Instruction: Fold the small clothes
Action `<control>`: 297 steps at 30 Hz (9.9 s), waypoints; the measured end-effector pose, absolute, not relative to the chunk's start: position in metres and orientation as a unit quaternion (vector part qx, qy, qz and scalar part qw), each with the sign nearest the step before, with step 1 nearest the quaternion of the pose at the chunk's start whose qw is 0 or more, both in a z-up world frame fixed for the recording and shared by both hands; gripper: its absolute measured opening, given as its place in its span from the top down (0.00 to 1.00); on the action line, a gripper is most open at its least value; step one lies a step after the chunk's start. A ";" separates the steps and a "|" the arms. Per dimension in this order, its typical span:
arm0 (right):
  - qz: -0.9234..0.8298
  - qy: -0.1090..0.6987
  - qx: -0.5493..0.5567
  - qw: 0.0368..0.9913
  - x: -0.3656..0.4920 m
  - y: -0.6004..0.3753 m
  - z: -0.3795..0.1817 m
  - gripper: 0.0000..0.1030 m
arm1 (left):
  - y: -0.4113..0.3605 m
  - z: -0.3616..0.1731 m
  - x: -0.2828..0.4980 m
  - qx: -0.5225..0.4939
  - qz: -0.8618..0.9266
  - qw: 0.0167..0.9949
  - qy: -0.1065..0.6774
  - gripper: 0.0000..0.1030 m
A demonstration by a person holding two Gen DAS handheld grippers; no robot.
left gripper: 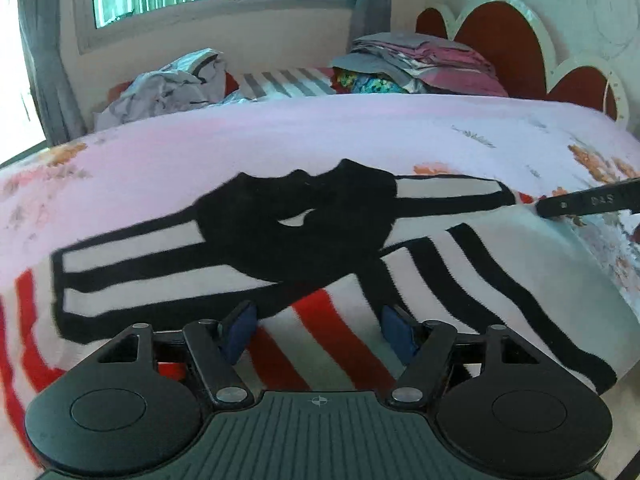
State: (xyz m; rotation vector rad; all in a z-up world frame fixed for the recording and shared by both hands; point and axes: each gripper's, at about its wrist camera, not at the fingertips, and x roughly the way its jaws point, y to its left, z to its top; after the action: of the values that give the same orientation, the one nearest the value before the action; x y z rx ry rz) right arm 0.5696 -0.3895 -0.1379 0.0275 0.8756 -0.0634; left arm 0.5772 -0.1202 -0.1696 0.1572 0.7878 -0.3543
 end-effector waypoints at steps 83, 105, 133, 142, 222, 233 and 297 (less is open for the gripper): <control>-0.009 0.398 0.001 0.917 0.477 -0.156 -0.100 0.59 | 0.382 -0.198 0.426 -0.374 0.155 0.878 0.256 0.33; -0.072 0.361 0.085 0.926 0.445 -0.254 -0.089 0.59 | 0.085 -0.128 0.543 -0.156 -0.113 0.932 0.307 0.95; 0.045 0.400 0.255 0.879 0.471 -0.284 -0.117 0.54 | 0.034 -0.109 0.471 0.027 -0.092 0.945 0.313 0.18; 0.046 0.432 0.292 0.852 0.514 -0.257 -0.142 0.55 | 0.079 -0.156 0.480 0.062 -0.062 0.922 0.378 0.42; -0.027 0.453 -0.014 0.891 0.523 -0.250 -0.137 0.74 | 0.039 -0.162 0.574 0.070 -0.109 0.910 0.394 0.37; 0.009 0.437 -0.017 0.899 0.490 -0.211 -0.131 0.76 | 0.032 -0.165 0.530 0.030 -0.107 0.917 0.383 0.37; 0.011 0.421 0.140 0.896 0.217 -0.303 -0.100 0.54 | 0.089 -0.153 0.282 0.052 -0.052 0.918 0.389 0.10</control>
State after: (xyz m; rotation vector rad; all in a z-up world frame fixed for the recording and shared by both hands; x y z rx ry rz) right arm 0.2168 -0.3031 -0.1002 0.2892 0.8721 0.0233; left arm 0.2819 0.0894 -0.1530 0.1074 0.7998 -0.1077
